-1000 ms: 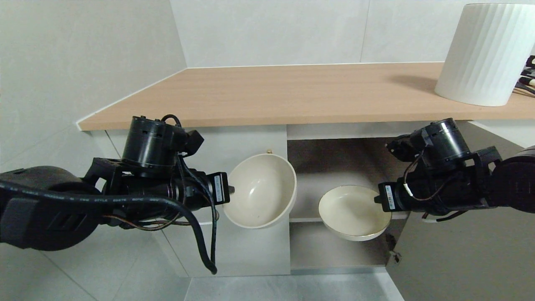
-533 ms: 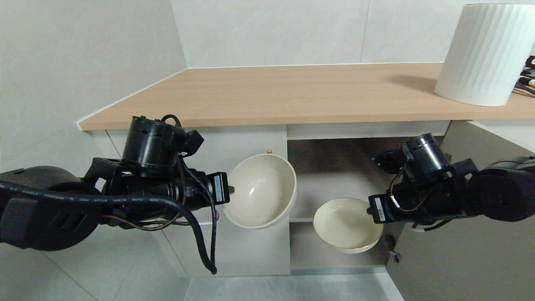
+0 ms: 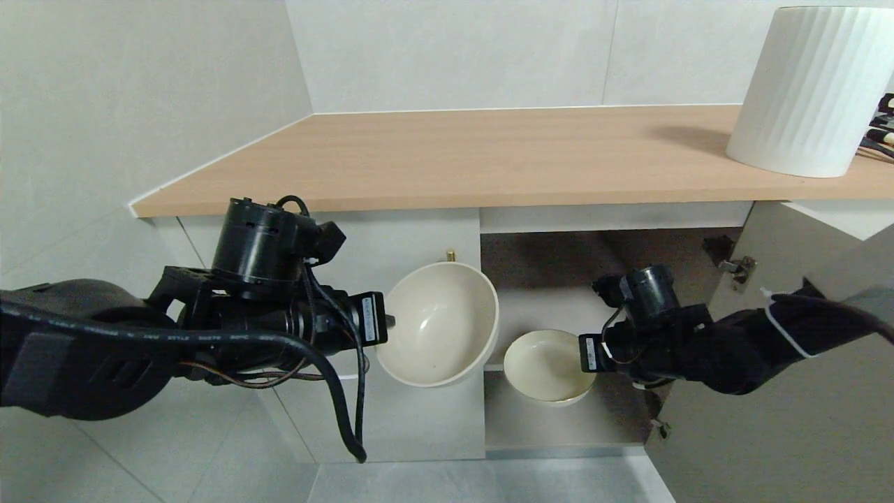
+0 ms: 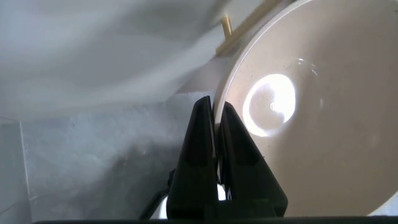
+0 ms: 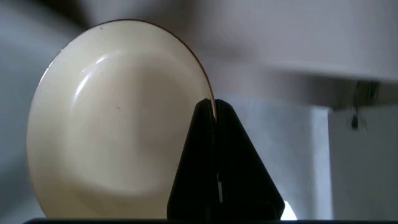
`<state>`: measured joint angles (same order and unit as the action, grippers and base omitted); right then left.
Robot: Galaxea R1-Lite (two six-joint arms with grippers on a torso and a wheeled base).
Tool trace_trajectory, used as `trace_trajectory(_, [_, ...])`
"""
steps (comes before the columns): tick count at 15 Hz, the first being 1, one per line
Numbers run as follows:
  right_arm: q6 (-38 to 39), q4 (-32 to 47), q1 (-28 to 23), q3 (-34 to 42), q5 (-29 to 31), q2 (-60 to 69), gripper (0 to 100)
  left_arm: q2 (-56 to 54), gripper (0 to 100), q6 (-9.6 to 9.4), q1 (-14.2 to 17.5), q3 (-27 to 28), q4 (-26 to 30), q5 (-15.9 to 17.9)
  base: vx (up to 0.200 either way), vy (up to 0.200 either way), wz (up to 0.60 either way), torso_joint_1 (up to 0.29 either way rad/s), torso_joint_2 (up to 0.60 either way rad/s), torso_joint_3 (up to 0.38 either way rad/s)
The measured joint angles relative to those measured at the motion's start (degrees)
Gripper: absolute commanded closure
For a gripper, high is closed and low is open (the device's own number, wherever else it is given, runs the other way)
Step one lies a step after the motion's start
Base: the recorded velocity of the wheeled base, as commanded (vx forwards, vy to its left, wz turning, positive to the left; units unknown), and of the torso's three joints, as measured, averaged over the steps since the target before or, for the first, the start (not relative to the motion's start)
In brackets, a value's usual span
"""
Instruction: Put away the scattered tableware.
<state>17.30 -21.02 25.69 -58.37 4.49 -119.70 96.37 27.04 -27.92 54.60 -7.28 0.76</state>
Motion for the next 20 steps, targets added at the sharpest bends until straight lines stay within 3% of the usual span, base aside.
trace_trajectory(5, [1.94,-12.04,-2.62,-0.98,4.10,-9.87,100,2.26,100,0.06,-1.99,-0.48,-0.02,-0.27,0.000,0.000,0.00,0.000,0.00,0.000])
trace_trajectory(20, [7.36,-11.89,-8.57,-15.88,7.96,-21.96,100,4.64,100,0.09,-3.54,-0.83,0.00,-0.49,0.000,0.000,0.00,0.000,0.00,0.000])
